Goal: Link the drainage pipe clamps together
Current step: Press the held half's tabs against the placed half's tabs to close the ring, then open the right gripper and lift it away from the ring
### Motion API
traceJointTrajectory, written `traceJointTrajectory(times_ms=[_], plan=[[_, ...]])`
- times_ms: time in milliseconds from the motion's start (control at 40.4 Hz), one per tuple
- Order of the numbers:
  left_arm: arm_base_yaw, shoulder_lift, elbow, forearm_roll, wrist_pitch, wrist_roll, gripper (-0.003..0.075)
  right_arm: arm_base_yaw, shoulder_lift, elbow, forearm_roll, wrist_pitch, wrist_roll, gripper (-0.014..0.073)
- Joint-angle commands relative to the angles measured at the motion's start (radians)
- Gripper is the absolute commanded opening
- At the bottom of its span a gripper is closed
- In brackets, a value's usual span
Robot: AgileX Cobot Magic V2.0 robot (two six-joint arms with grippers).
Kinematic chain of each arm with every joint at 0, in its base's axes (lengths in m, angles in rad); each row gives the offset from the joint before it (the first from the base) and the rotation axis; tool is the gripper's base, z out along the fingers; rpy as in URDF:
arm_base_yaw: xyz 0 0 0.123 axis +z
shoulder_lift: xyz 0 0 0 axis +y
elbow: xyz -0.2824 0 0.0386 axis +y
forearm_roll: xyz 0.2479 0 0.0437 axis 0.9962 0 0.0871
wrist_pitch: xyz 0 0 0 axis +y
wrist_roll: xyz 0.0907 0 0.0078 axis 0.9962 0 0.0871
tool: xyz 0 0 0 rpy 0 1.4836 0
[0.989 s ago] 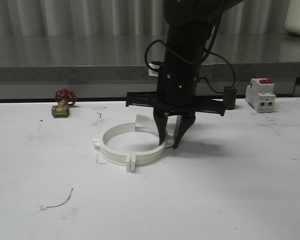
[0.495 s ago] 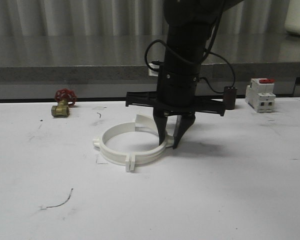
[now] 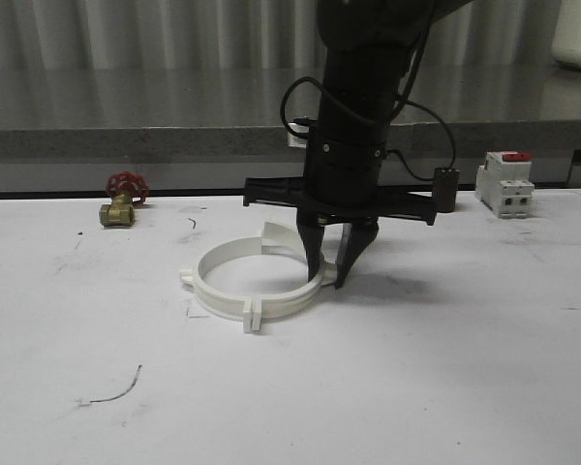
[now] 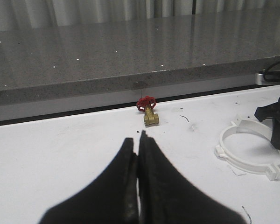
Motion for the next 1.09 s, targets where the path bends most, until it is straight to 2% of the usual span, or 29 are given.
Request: traceJointTrajectory(times_ms=[0,148,297,371,742,890,989,1063], plan=[[-0.009,0.01,-0.027,0.006,-0.071,0.001,-0.002,-0.004,-0.058,-0.024,0.004,-0.01,-0.001,0.0171],[-0.009,0.01,-0.027,0.006,-0.071,0.001,-0.002,-0.004,-0.058,-0.024,0.004,-0.028,-0.001,0.0255],[-0.009,0.01,-0.027,0.006,-0.071,0.001,-0.002,-0.004,-0.058,-0.024,0.004,-0.036,-0.001,0.0403],[-0.009,0.01,-0.027,0.006,-0.071,0.001,-0.002,-0.004,-0.058,-0.024,0.001,-0.039,-0.001,0.044],[-0.009,0.01,-0.027,0.006,-0.071,0.001,-0.002,-0.006,-0.134,-0.024,-0.008,-0.05,-0.001,0.0442],[-0.009,0.01,-0.027,0.006,-0.071,0.001,-0.002,-0.006,-0.183,-0.021,-0.008,-0.023,-0.016,0.0376],[-0.009,0.01,-0.027,0.006,-0.071,0.001,-0.002,-0.006,-0.203,-0.021,-0.008,0.012,-0.039,0.0255],[-0.009,0.01,-0.027,0.006,-0.071,0.001,-0.002,-0.006,-0.224,-0.021,-0.008,0.018,-0.04,0.0129]])
